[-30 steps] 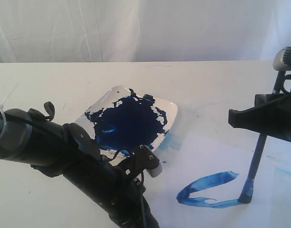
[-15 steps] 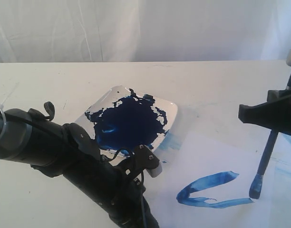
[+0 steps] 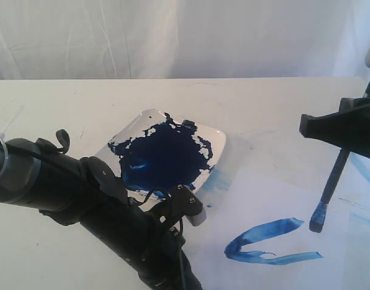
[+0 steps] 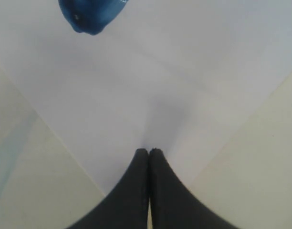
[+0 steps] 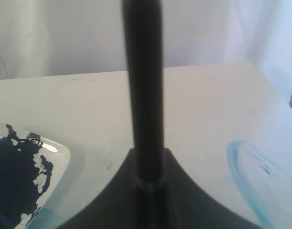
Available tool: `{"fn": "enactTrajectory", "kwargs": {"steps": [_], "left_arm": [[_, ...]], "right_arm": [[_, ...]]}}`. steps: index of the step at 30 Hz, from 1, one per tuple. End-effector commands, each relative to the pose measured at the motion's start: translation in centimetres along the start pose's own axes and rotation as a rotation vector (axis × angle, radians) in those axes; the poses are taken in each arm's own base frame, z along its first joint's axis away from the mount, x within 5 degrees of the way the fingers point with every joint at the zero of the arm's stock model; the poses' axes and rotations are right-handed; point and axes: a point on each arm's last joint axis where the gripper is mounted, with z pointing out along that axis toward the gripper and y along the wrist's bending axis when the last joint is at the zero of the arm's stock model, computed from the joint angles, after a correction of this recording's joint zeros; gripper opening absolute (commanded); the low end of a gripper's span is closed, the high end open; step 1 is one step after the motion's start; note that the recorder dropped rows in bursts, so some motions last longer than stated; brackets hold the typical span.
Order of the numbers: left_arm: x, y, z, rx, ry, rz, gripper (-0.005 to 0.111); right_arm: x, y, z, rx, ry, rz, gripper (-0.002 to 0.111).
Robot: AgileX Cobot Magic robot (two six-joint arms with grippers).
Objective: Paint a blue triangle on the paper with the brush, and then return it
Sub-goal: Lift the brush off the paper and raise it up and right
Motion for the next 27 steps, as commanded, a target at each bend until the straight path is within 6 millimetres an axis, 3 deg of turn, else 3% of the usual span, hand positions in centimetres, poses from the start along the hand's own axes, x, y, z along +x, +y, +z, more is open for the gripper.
{"fn": "enactTrajectory", "kwargs": {"steps": [1,12,27], "left_arm": [[0.3,-0.3,0.2,0.029,0.015,-0.012,0.0],[0.3,-0.3,0.2,0.029,0.015,-0.012,0.0],[0.2,-0.2,0.2,0.013,0.008,-0.015,0.0]], "right_arm": [[-0.3,-0.3,0.0,0.039,-0.022,-0.005,0.0],[0.7,-0.4,0.0,0.052,0.08,-0.003,0.0],[-0.4,-0.9,-1.5,-0.012,0.021,0.019,0.0]]}}
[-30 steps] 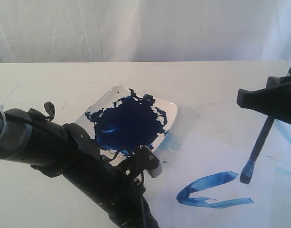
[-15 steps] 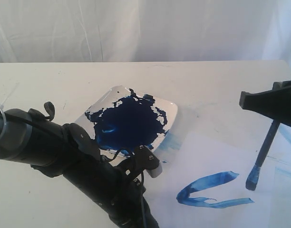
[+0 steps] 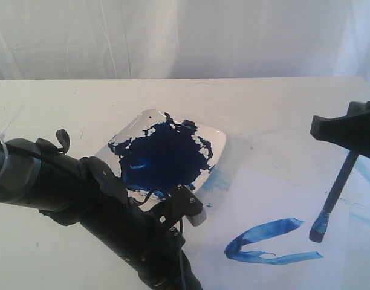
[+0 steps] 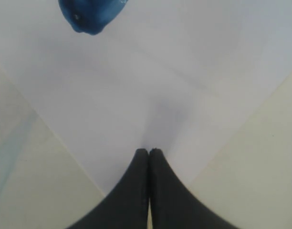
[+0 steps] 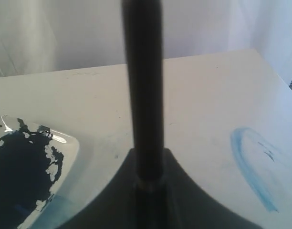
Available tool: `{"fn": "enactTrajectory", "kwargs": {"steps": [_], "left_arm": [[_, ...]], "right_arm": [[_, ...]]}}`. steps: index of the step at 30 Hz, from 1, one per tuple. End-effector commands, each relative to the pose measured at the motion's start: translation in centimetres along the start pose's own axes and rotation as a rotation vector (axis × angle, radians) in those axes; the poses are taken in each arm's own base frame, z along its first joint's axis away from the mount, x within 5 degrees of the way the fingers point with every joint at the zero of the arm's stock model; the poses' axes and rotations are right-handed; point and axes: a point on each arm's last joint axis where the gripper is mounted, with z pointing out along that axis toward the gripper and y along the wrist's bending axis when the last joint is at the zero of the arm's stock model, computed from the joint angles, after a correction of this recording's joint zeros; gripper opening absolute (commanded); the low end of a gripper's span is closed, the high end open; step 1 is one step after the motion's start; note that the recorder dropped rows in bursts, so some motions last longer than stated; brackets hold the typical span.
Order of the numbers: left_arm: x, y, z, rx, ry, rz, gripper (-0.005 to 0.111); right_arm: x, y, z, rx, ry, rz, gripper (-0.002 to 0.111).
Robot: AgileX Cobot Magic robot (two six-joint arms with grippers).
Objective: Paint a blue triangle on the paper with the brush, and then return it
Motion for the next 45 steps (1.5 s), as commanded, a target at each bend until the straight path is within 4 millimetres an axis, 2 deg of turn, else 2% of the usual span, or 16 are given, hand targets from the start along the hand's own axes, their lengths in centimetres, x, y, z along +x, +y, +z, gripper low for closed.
{"fn": "enactTrajectory", "kwargs": {"steps": [1,3,4,8,10,12,17,25,29,31,38,41,45], "left_arm": [[0.2,-0.2,0.2,0.013,0.008,-0.015,0.0],[0.2,-0.2,0.2,0.013,0.008,-0.015,0.0],[0.2,-0.2,0.2,0.013,0.008,-0.015,0.0],[0.2,-0.1,0.2,0.003,0.005,-0.015,0.0],[0.2,-0.1,0.2,0.007,0.006,-0.015,0.0],[0.2,-0.1,0.2,0.003,0.005,-0.015,0.0],[0.2,-0.1,0.2,0.009,0.007,-0.015,0.0],[0.2,-0.1,0.2,0.002,0.007,-0.013,0.0],[0.2,-0.1,0.2,0.004,0.007,-0.013,0.0],[0.2,-0.1,0.2,0.005,0.007,-0.013,0.0],[0.2,-0.1,0.2,0.007,0.008,-0.013,0.0],[0.2,-0.1,0.2,0.007,0.008,-0.013,0.0],[0.2,-0.1,0.2,0.007,0.008,-0.013,0.0]], "right_arm": [[-0.2,-0.4,-0.1,0.03,-0.014,-0.014,0.0],[-0.2,-0.7,-0.2,0.071,-0.017,-0.021,0.0],[-0.3,-0.7,-0.2,0.072,-0.018,-0.081,0.0],[-2.7,0.4,-0.6,-0.013,-0.074,-0.114,0.0],[-4.0,1.5,-1.0,-0.122,-0.109,-0.091,0.0],[-4.4,2.5,-1.3,-0.228,-0.121,-0.087,0.0],[-4.7,3.1,-1.5,-0.295,-0.128,-0.066,0.0],[-6.4,3.6,-2.1,-0.342,-0.174,-0.053,0.0],[-6.9,2.9,-1.7,-0.315,-0.187,-0.039,0.0],[-7.0,3.0,-1.6,-0.367,-0.186,-0.013,0.0],[-6.3,3.0,1.3,-0.421,-0.102,0.048,0.0],[-5.8,3.4,2.8,-0.518,-0.046,0.082,0.0],[-5.2,2.0,4.6,-0.494,0.029,0.093,0.0]]}}
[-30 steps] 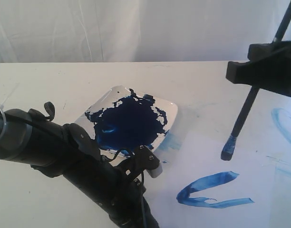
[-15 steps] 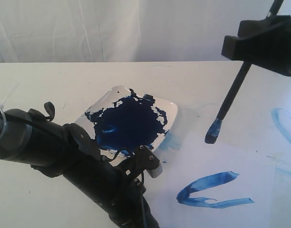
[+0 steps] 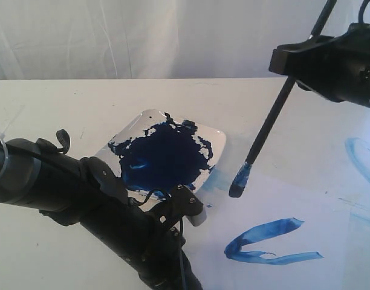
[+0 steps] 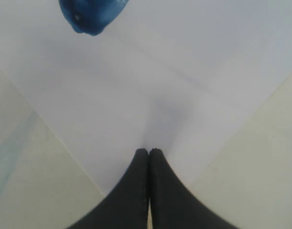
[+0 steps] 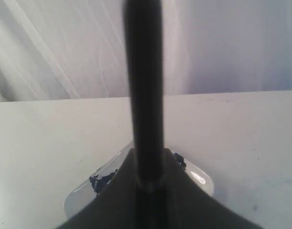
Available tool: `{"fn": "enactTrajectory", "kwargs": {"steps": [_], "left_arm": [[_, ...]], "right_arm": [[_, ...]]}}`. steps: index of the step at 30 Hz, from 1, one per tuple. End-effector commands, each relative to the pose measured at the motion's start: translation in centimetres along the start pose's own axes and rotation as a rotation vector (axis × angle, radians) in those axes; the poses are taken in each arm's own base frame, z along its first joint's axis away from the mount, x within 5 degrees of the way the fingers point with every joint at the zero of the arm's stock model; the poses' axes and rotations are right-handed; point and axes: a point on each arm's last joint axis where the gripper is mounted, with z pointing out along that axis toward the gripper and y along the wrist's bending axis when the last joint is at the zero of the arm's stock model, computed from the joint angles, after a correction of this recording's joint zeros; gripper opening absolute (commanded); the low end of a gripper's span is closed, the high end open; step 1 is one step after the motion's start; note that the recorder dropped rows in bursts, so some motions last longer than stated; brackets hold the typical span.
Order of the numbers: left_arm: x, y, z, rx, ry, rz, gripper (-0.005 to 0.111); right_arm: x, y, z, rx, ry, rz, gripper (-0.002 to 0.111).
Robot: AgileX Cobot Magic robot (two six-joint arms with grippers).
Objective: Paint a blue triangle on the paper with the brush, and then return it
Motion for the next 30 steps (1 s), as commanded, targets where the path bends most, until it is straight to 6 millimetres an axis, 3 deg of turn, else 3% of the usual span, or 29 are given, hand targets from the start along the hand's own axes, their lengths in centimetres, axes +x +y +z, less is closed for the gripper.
{"fn": "enactTrajectory", "kwargs": {"steps": [1,8,13,30], "left_arm": [[0.2,-0.1,0.2,0.009,0.009,-0.013,0.0],[0.2,0.1,0.2,-0.017,0.001,-0.013,0.0],[0.2,0.2,0.2,-0.023,-0.001,-0.013,0.0],[0.2,0.0,0.2,-0.011,0.001,-0.014,0.0]], "right_arm": [[-0.1,-2.1,0.7,0.01,0.07,0.024,0.0],[-0.8,-5.3,0.1,0.136,0.27,-0.031,0.0],[-0.1,-6.2,-0.2,0.208,0.36,-0.01,0.0],[1.3,-8.0,1.2,0.295,0.366,-0.002,0.0]]}}
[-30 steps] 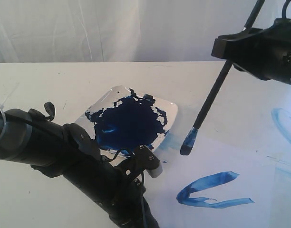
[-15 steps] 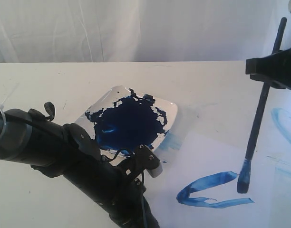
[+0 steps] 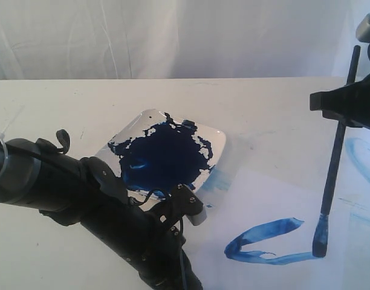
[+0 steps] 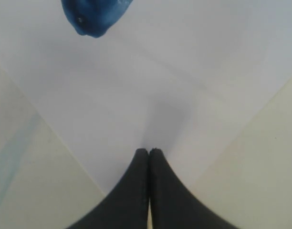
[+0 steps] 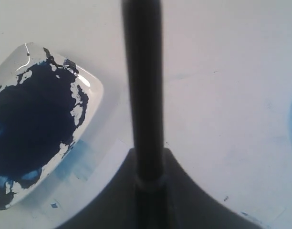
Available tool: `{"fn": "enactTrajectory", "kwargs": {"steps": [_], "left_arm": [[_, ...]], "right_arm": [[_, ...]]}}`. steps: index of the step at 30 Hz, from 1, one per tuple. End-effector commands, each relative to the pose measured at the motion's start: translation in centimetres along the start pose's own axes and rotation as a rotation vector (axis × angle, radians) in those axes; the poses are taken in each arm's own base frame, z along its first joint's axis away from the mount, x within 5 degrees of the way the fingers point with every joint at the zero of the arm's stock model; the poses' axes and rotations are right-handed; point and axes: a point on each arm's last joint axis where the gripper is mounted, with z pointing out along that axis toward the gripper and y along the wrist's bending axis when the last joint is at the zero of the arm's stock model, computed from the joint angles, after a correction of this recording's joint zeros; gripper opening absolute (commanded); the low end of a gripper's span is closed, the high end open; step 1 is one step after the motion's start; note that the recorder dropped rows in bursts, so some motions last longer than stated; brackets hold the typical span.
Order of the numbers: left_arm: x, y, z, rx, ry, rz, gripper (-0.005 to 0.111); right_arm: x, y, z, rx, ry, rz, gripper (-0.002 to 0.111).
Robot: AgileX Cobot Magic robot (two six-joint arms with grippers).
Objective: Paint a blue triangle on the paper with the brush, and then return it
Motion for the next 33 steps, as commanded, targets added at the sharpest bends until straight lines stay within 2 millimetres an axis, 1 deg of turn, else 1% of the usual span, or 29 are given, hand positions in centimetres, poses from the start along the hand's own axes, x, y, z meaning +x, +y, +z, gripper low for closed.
{"fn": "enactTrajectory", "kwargs": {"steps": [1,6,12,20,26,33], "left_arm": [[0.2,0.0,0.2,0.0,0.006,-0.014,0.0],[0.2,0.0,0.2,-0.004,0.004,-0.014,0.0],[0.2,0.0,0.2,-0.004,0.004,-0.014,0.0],[0.2,0.0,0.2,0.001,0.006,-0.014,0.0],[0.2,0.0,0.2,-0.001,0.006,-0.012,0.0],[0.2,0.0,0.2,-0.005,0.005,-0.009,0.0]], "right_arm": [[-0.2,-0.4,0.2,0.023,-0.03,0.006,0.0],[-0.1,-0.6,0.6,0.037,-0.017,-0.019,0.0],[0.4,-0.9,1.9,0.04,0.028,-0.003,0.0],[0.1,-1.2,2.4,0.059,-0.01,0.011,0.0],[0.2,-1.5,3.9,0.072,-0.008,0.044,0.0],[-0.6,-2.0,4.3,0.102,-0.107,0.121,0.0]]}}
